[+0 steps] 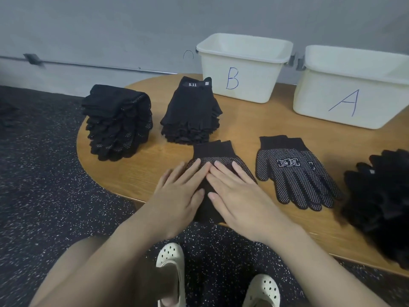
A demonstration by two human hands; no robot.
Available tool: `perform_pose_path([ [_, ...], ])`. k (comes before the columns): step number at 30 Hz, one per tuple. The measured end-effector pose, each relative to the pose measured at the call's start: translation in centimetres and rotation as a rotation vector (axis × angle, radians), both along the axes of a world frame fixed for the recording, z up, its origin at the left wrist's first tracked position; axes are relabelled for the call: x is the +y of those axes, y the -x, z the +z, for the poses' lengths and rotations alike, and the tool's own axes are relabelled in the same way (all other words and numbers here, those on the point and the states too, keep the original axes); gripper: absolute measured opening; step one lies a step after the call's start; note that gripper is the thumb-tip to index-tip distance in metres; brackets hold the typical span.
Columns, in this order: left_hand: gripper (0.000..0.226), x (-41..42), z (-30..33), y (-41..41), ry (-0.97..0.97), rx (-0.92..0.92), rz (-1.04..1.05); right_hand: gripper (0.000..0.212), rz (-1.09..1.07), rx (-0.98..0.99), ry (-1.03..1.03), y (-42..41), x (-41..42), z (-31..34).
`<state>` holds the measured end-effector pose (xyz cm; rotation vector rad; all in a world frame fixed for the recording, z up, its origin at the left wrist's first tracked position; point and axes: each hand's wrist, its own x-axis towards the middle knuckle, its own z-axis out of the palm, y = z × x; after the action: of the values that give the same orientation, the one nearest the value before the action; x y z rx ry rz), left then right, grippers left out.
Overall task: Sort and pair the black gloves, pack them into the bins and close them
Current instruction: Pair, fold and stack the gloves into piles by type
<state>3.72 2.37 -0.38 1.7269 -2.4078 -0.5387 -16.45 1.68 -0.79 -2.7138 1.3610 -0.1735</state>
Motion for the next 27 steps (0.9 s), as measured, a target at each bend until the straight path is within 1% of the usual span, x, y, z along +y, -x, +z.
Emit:
perform_pose_path([
  [3,0.076,0.2,-0.3,-0.6,0.016,-0.123,-0.001,0.068,-0.034,0.015,-0.026,0.4,0.1,-0.2],
  [8,0.08,0.1,-0.3,-0.8,0.027,-0.19,0.082,0.087,-0.2,0.028,-0.065,1.2,-0.1,-0.2],
  [11,0.079,-0.2,0.3,-0.6,0.18,-0.141,0.114,0.096,-0.262,0.015,-0.054,1.2,-0.2,0.0],
  [13,0.068,-0.9,1.1,-0.6,0.257,-0.046,0.103,0.093,-0.267,-0.039,-0.045,1.1,-0.4,0.2],
  [14,0.062,-1.3,1.3,-0.6,0.253,0.003,0.092,0.088,-0.256,-0.097,-0.05,1.0,-0.5,0.4],
  [17,0.044,-2.2,1.6,-0.5,0.159,0.113,0.069,0.071,-0.181,-0.279,-0.072,0.9,-1.6,1.1],
  [19,0.041,-2.7,1.9,-0.6,0.086,0.182,0.079,0.059,-0.13,-0.301,-0.061,0.7,-2.4,1.4],
  [21,0.04,-3.1,2.2,-0.7,0.051,0.226,0.092,0.052,-0.1,-0.295,-0.086,0.6,-3.2,1.6],
  [24,0.033,-3.4,2.3,-0.7,0.014,0.294,0.111,0.054,-0.099,-0.319,-0.136,0.4,-4.0,2.0],
  [27,0.028,-3.3,2.2,-0.6,0.037,0.348,0.094,0.058,-0.085,-0.336,-0.123,0.5,-4.4,2.3],
])
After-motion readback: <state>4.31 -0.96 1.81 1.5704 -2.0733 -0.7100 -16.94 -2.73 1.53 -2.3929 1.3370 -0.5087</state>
